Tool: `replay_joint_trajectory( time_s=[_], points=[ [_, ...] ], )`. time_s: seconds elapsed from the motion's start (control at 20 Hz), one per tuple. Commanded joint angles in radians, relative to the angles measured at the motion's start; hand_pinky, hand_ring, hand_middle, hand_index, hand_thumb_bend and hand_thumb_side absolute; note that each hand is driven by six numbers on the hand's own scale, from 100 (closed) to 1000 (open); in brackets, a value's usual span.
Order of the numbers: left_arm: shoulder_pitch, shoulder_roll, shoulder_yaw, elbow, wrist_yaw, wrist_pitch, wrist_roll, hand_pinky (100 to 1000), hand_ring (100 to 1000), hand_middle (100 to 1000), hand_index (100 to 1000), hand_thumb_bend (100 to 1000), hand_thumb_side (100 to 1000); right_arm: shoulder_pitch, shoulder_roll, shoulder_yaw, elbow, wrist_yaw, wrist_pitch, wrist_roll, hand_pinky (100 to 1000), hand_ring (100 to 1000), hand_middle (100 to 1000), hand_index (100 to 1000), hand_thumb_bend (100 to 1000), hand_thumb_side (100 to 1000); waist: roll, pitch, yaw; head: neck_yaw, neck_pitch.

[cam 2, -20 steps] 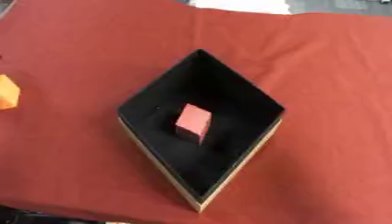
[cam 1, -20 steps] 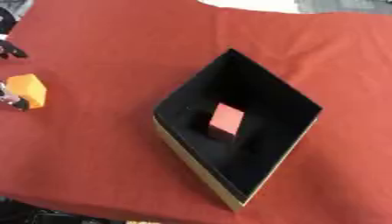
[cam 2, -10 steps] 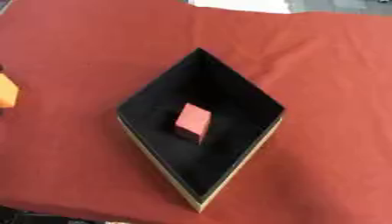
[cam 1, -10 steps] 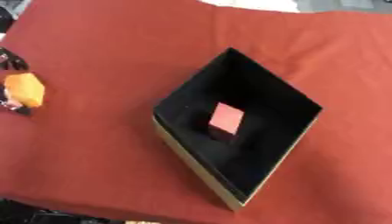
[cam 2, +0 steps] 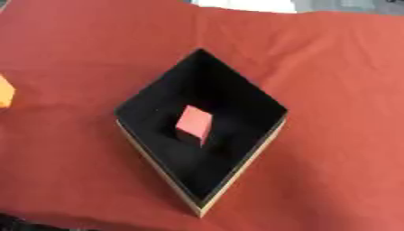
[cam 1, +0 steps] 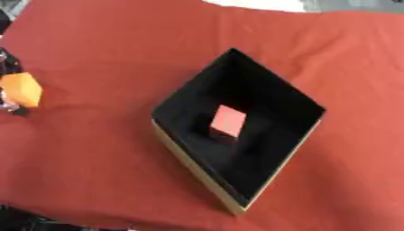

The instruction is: Pick up objects on the table and place them in the box.

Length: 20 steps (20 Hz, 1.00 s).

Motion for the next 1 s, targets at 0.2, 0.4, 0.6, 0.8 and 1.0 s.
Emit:
replay_joint_trajectory(
  time_s=[0.2,0.4,0.6,0.8,1.0],
  points=[
    [0.010,0.049,0.006,-0.091,0.042,0.021,-0.036,556,638,571,716,583,313,-0.006,-0.022,-0.008,-0.017,-0.008,0.003,-0.001,818,698,639,814,100,687,0.004,-0.015,0.002,-0.009,0.005],
    [0.020,0.060,0.002,-0.135,0.074,0.027,-0.097,592,675,629,772,656,430,-0.003,-0.022,-0.007,-0.017,-0.008,0.002,0.000,818,699,638,815,100,688,0.007,-0.018,0.004,-0.012,0.005],
    [0.023,0.065,0.007,-0.154,0.089,0.037,-0.134,600,683,642,783,652,443,-0.001,-0.020,-0.007,-0.017,-0.008,0.001,0.000,818,699,638,815,100,687,0.010,-0.021,0.001,-0.015,0.005],
    [0.021,0.067,0.008,-0.162,0.086,0.046,-0.143,597,680,636,777,646,432,0.000,-0.019,-0.007,-0.017,-0.007,0.001,0.001,819,699,638,815,100,687,0.011,-0.022,-0.001,-0.017,0.005],
    [0.020,0.066,0.006,-0.159,0.075,0.053,-0.146,535,628,592,740,588,314,0.000,-0.020,-0.006,-0.017,-0.009,0.001,0.001,819,699,637,815,100,687,0.011,-0.021,0.002,-0.018,0.005]
  ],
)
